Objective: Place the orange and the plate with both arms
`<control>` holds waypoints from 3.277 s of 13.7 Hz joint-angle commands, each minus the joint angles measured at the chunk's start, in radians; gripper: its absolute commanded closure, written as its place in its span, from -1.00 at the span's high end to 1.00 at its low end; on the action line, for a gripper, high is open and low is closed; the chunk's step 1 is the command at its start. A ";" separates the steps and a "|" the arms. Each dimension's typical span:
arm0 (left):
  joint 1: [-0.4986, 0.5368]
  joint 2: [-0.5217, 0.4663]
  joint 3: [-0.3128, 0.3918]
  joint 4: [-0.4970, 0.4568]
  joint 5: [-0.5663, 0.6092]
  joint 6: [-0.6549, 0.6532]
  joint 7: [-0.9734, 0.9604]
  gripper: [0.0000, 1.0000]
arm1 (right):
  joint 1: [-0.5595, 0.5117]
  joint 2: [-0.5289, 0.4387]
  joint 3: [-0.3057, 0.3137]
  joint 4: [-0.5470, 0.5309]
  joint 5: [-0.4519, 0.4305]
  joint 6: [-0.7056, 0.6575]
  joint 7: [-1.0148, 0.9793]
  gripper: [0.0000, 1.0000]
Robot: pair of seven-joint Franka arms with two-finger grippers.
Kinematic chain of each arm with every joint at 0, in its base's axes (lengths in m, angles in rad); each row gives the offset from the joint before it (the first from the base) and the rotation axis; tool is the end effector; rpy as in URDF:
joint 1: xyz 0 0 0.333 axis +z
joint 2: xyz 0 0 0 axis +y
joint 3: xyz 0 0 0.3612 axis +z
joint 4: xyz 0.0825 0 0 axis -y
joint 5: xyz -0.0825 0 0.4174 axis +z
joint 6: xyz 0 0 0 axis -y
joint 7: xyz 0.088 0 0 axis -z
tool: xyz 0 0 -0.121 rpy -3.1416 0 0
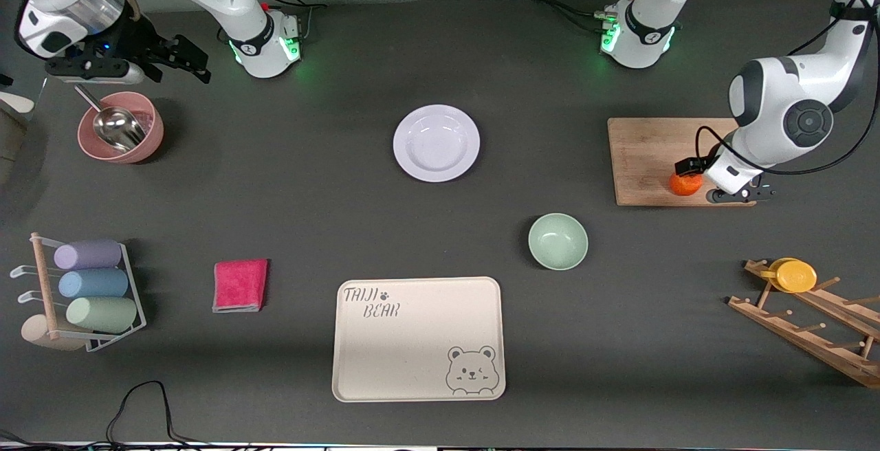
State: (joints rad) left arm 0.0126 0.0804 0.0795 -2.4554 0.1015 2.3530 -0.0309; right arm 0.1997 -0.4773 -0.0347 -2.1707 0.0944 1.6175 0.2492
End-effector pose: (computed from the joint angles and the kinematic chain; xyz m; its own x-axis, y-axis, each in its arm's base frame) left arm 0.4791 0.0470 0.2555 0.9820 0.0508 -0.1820 0.0386 -0.9968 -0.0697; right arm 0.4034 0.0757 0.5958 0.9914 -0.0828 -0.1010 -0.0917 -0.9920 -0.0872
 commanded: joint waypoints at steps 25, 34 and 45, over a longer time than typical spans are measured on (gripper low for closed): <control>-0.009 -0.169 -0.067 0.405 -0.005 -0.605 -0.018 -1.00 | 0.001 0.683 -0.139 -0.469 1.265 0.329 -1.321 1.00; -0.019 -0.099 -0.367 0.739 -0.157 -0.829 -0.368 -1.00 | 0.000 0.795 -0.139 -0.465 1.321 0.325 -1.487 1.00; -0.373 0.426 -0.613 1.000 0.009 -0.551 -1.021 -1.00 | -0.005 0.841 -0.140 -0.457 1.344 0.325 -1.587 0.59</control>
State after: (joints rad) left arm -0.3004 0.4412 -0.5433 -1.5169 0.0742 1.7845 -1.0025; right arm 0.1948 0.3438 -0.1706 -2.6384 1.4127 1.9577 -1.3009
